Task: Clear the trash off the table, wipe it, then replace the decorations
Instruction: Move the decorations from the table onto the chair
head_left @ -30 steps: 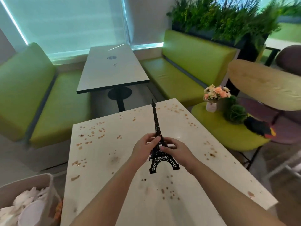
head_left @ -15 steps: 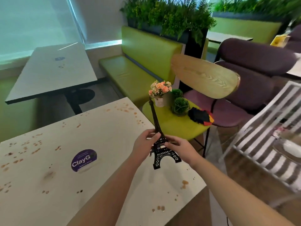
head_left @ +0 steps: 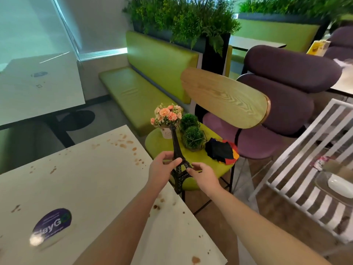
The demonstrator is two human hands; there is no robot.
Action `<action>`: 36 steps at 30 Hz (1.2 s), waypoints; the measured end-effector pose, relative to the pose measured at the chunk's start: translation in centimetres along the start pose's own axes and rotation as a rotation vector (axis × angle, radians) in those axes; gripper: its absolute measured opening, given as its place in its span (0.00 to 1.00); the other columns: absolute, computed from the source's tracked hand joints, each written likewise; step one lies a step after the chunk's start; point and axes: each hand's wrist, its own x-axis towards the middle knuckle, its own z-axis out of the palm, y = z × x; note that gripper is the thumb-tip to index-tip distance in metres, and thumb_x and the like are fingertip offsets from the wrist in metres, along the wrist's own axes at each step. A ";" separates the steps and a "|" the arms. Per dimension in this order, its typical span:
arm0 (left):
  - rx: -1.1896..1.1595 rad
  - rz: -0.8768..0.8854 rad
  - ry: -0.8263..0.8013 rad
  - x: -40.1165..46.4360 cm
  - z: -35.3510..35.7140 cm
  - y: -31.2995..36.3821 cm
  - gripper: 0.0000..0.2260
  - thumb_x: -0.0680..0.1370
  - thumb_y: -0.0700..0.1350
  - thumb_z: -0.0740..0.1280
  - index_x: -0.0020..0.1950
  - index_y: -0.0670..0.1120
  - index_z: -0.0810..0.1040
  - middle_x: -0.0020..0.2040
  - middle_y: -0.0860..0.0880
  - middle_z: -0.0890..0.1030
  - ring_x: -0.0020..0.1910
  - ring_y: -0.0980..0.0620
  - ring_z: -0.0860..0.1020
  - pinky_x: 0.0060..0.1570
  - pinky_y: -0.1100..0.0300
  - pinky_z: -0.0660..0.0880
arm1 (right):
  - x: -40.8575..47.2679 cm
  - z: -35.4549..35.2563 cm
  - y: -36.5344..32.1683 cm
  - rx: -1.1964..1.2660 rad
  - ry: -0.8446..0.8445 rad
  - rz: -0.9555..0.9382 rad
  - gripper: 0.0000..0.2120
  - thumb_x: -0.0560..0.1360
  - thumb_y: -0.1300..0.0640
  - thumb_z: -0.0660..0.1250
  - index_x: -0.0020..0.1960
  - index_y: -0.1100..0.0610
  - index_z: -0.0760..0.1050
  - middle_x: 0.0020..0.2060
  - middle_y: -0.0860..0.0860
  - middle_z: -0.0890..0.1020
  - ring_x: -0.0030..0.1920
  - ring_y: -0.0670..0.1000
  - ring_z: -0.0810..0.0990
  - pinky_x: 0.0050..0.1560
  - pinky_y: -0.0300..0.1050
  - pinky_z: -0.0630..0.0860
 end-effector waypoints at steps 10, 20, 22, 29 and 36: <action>0.065 0.031 0.003 8.0 2.9 -1.2 0.08 0.77 0.44 0.72 0.55 0.47 0.80 0.50 0.55 0.81 0.49 0.62 0.76 0.44 0.79 0.68 | 8.8 1.3 1.2 -0.026 -0.082 0.074 0.14 0.76 0.49 0.70 0.59 0.54 0.78 0.53 0.51 0.80 0.53 0.51 0.79 0.45 0.42 0.71; 0.054 -0.070 0.123 14.9 4.3 -3.4 0.07 0.78 0.43 0.70 0.54 0.50 0.77 0.50 0.56 0.79 0.49 0.61 0.75 0.46 0.71 0.69 | 15.5 3.8 1.1 -0.089 -0.205 0.037 0.19 0.82 0.54 0.62 0.72 0.54 0.70 0.66 0.50 0.73 0.66 0.51 0.72 0.63 0.43 0.69; 0.051 -0.095 0.154 16.3 4.6 -3.8 0.08 0.77 0.43 0.70 0.56 0.48 0.77 0.51 0.54 0.80 0.50 0.59 0.76 0.47 0.70 0.69 | 16.5 4.1 1.5 -0.082 -0.274 0.033 0.22 0.82 0.55 0.61 0.75 0.54 0.65 0.71 0.50 0.69 0.69 0.51 0.70 0.67 0.45 0.67; 0.027 -0.128 0.222 18.4 5.4 -4.9 0.09 0.78 0.44 0.70 0.56 0.52 0.75 0.53 0.56 0.79 0.53 0.58 0.75 0.53 0.63 0.69 | 18.4 4.8 2.2 -0.106 -0.399 0.003 0.29 0.82 0.54 0.60 0.80 0.49 0.52 0.78 0.46 0.56 0.77 0.50 0.57 0.74 0.48 0.57; 0.040 -0.106 0.279 18.9 6.5 -5.6 0.09 0.78 0.43 0.70 0.56 0.52 0.75 0.51 0.57 0.78 0.49 0.64 0.74 0.45 0.76 0.69 | 19.0 5.0 3.3 -0.140 -0.471 -0.028 0.33 0.83 0.52 0.59 0.81 0.49 0.44 0.79 0.45 0.50 0.78 0.48 0.51 0.76 0.47 0.53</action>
